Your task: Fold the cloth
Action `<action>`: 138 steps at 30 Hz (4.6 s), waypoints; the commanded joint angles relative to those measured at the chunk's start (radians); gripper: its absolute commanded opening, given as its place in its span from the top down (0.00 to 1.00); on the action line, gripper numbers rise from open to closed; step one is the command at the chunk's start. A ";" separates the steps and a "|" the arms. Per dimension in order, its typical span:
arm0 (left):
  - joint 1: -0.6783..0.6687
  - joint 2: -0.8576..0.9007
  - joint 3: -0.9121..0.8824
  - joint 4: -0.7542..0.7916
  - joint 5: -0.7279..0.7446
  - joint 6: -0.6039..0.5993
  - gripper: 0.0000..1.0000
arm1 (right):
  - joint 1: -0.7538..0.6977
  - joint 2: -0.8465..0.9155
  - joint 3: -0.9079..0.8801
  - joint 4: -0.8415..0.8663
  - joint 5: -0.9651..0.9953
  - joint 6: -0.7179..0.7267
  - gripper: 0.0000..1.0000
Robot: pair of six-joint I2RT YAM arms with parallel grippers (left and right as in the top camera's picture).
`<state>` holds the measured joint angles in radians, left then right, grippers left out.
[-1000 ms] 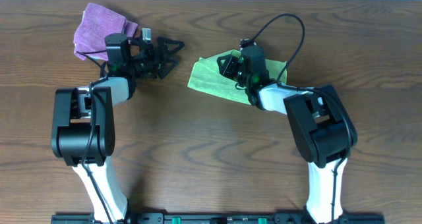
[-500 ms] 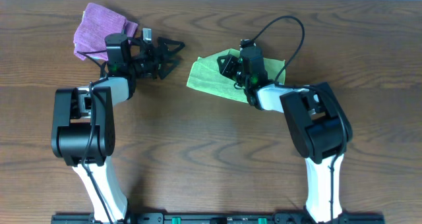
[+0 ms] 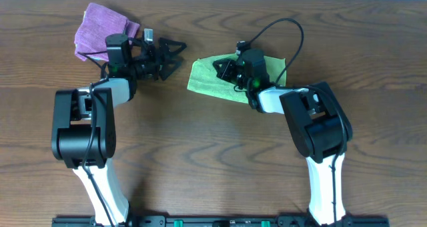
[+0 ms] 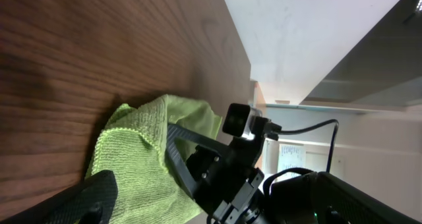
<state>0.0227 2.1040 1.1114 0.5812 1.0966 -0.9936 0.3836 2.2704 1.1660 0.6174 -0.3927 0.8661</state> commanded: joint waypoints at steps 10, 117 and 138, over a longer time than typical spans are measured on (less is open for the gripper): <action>0.046 0.011 0.018 0.004 0.024 0.002 0.05 | 0.028 -0.186 0.014 -0.192 -0.072 -0.019 0.99; 0.084 0.011 0.018 0.004 0.129 -0.002 0.05 | -0.069 -0.467 -0.264 -0.679 0.009 -0.209 0.99; 0.084 0.011 0.018 0.004 0.135 -0.002 0.05 | -0.257 -0.565 -0.262 -0.663 0.159 -0.298 0.99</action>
<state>0.1013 2.1040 1.1114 0.5812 1.2064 -0.9981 0.1619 1.7321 0.9058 -0.0471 -0.2676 0.6113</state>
